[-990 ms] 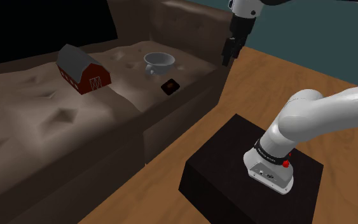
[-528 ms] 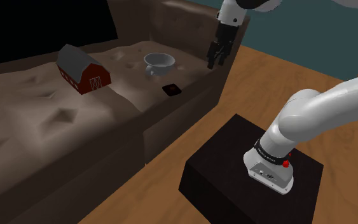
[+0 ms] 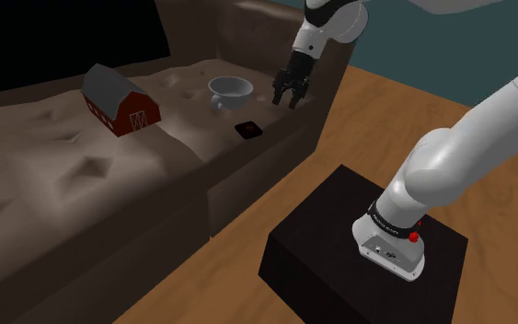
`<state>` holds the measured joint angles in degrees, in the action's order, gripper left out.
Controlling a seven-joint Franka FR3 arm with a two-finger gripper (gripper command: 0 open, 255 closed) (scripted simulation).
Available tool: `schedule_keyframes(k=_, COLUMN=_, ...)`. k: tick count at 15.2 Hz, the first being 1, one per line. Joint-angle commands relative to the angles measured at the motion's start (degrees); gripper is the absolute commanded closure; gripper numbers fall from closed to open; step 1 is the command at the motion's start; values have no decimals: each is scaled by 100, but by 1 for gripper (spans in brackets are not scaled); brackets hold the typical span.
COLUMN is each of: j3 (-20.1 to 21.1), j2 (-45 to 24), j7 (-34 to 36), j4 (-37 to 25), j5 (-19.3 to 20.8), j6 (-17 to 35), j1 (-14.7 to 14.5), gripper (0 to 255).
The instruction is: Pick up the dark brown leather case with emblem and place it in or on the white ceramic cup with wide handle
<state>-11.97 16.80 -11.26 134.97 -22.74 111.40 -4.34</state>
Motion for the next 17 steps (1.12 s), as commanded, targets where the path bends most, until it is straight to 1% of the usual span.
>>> schedule_keyframes(k=1, j3=-173, j2=-563, j7=-284, j4=-244, j5=-595, j6=104, j1=-91, gripper=0)
schedule_keyframes(k=4, j3=-344, j2=-1356, j7=-730, j4=-620, j5=-1501, j6=82, j1=-150, gripper=0)
schedule_keyframes(k=5, j3=-365, j2=-1565, j7=-842, j4=-729, j5=-1740, j6=50, j1=-145, gripper=0)
schedule_keyframes(k=12, j3=-201, j2=-1746, j7=-977, j4=-487, j5=-2020, j6=499, j1=-283, gripper=0)
schedule_keyframes(k=17, j3=-188, j2=-1763, j7=-990, j4=-470, j5=-2046, j6=535, j1=-295, gripper=0)
